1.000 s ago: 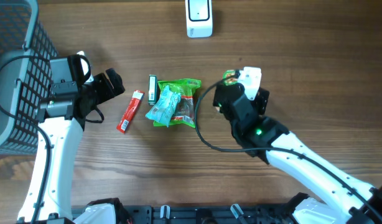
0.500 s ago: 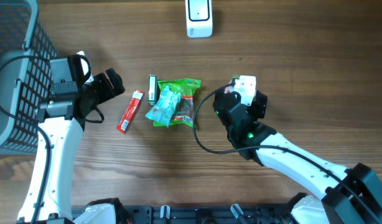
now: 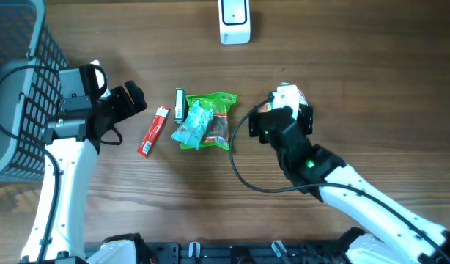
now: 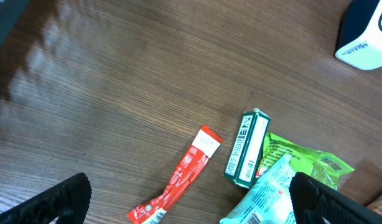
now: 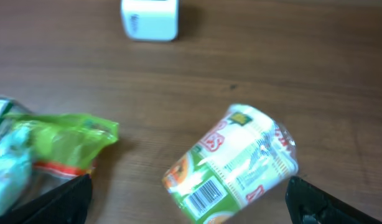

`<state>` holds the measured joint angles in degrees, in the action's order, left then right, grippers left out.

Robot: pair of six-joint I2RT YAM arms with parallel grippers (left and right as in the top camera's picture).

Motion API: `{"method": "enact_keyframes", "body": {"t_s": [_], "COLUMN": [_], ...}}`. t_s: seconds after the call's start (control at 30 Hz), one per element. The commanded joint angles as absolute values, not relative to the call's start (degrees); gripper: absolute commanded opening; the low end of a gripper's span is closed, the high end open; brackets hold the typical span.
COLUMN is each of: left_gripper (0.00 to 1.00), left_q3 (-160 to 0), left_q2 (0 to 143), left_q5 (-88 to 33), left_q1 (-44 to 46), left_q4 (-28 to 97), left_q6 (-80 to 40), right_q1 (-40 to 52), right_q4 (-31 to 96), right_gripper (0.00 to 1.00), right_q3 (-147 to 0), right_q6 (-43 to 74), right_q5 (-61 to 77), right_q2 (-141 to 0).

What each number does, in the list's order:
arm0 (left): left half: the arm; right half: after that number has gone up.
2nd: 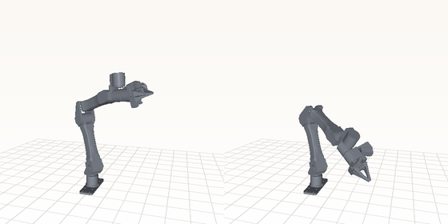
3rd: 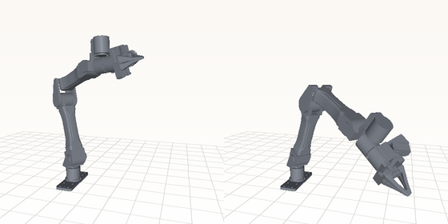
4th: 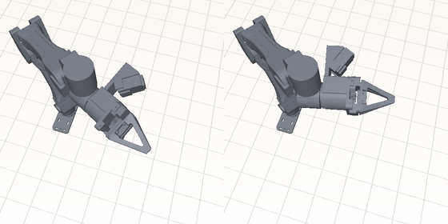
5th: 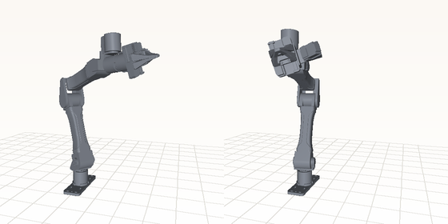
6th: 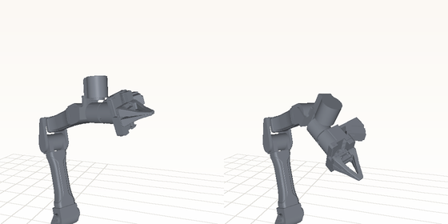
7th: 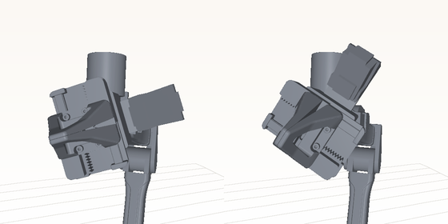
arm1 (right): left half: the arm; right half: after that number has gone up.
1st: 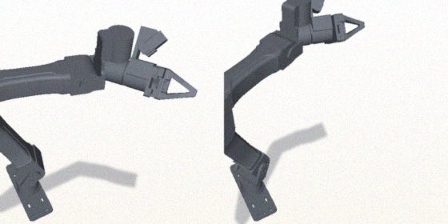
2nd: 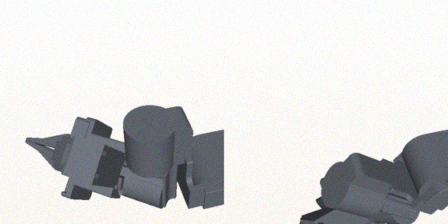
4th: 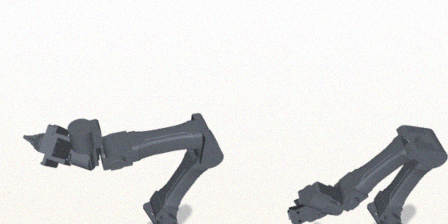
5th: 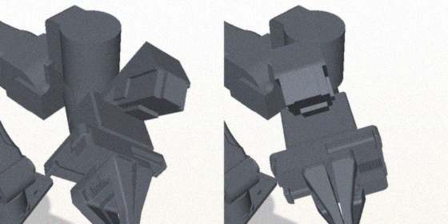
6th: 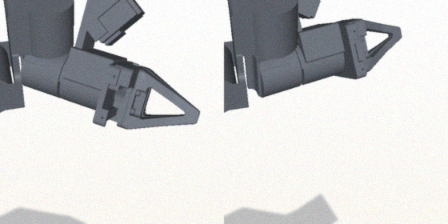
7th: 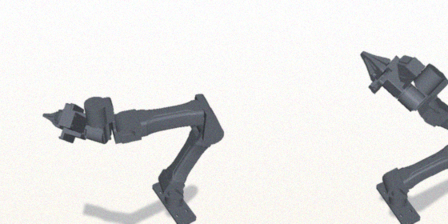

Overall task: Scan the item barcode
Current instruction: 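Lift the noodle cup with the right gripper and move it right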

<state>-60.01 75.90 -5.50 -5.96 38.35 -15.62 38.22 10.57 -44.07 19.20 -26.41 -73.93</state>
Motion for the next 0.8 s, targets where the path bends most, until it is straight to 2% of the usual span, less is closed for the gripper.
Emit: {"method": "enact_keyframes", "body": {"t_s": [0.0,0.17,0.37,0.5,0.63,0.77], "left_gripper": [1.0,1.0,1.0,1.0,1.0,1.0], "left_q3": [-60.7,-60.7,-60.7,-60.7,-60.7,-60.7], "left_q2": [75.8,75.8,75.8,75.8,75.8,75.8], "left_q5": [-6.0,-6.0,-6.0,-6.0,-5.9,-6.0], "left_q1": [-5.9,-5.9,-5.9,-5.9,-5.9,-5.9], "left_q4": [38.2,38.2,38.2,38.2,38.2,38.2], "left_q6": [-15.5,-15.5,-15.5,-15.5,-15.5,-15.5], "right_q1": [34.8,24.8,11.7,9.1,9.1,9.1], "right_q4": [19.8,36.2,38.7,40.5,40.4,38.2], "right_gripper": [1.0,1.0,1.0,1.0,1.0,1.0], "right_q3": [-54.6,-67.9,-70.1,-68.5,-64.6,-61.6], "right_q6": [21.4,28.4,28.6,29.1,40.0,41.2], "right_q5": [-16.2,-1.5,16.3,17.0,17.0,16.8], "right_q2": [-72.2,-75.0,-76.2,-76.2,-77.5,-81.9]}}
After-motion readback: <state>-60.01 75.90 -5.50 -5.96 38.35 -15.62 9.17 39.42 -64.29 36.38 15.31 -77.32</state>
